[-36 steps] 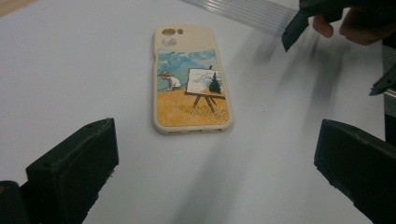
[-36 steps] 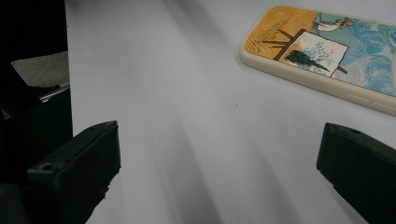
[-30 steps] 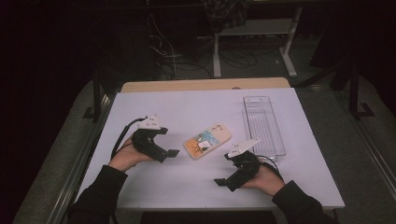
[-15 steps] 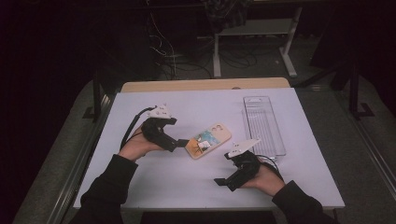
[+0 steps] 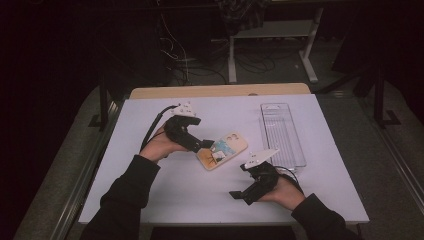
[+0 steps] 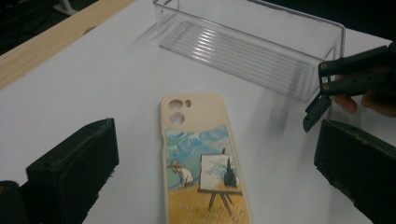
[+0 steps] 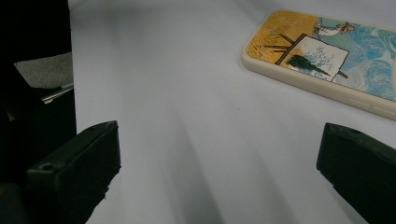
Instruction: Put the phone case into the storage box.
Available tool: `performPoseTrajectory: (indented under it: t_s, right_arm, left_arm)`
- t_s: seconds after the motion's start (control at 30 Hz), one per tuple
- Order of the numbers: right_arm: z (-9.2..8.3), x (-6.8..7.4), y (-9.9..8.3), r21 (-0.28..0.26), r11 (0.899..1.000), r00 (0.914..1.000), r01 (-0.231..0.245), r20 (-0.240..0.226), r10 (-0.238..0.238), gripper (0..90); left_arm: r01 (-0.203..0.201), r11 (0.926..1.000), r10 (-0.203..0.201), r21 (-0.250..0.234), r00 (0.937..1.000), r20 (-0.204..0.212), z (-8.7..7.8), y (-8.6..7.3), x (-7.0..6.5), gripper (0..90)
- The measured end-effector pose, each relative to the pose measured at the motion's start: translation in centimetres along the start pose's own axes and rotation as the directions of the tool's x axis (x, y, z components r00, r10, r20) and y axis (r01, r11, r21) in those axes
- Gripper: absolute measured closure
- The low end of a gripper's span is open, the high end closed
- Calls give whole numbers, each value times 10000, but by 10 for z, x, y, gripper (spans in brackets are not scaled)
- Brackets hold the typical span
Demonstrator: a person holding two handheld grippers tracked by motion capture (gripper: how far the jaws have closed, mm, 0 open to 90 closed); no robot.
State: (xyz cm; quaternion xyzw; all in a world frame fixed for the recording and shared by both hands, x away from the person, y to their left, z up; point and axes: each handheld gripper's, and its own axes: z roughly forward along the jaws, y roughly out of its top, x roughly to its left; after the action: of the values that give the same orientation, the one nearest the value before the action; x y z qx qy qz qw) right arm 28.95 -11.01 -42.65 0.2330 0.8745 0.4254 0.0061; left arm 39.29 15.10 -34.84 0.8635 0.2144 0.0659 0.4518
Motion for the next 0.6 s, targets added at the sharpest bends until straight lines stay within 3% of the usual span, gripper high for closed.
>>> performPoseTrajectory:
  t_s: [0.23, 0.3, 0.43, 0.6]
  right_arm:
    - [0, 1, 0, -2, 10000, 10000, 5, -36, -5, 0]
    - [0, 1, 0, -13, 10000, 10000, 33, -27, -33, 0]
    - [0, 1, 0, -21, 10000, 10000, 12, -35, -12, 0]
    - [0, 0, 0, -11, 10000, 10000, 41, -49, -41, 0]
  left_arm:
    - [111, 9999, -111, -14, 9999, 54, 16, 10, 1, 0]
    - [-88, 9999, 88, 93, 10000, -6, 19, 13, 3, 0]
    - [98, 9999, -98, -45, 9999, -47, 28, 16, 4, 0]
    - [44, 9999, -45, -143, 10000, -45, 34, 20, 6, 0]
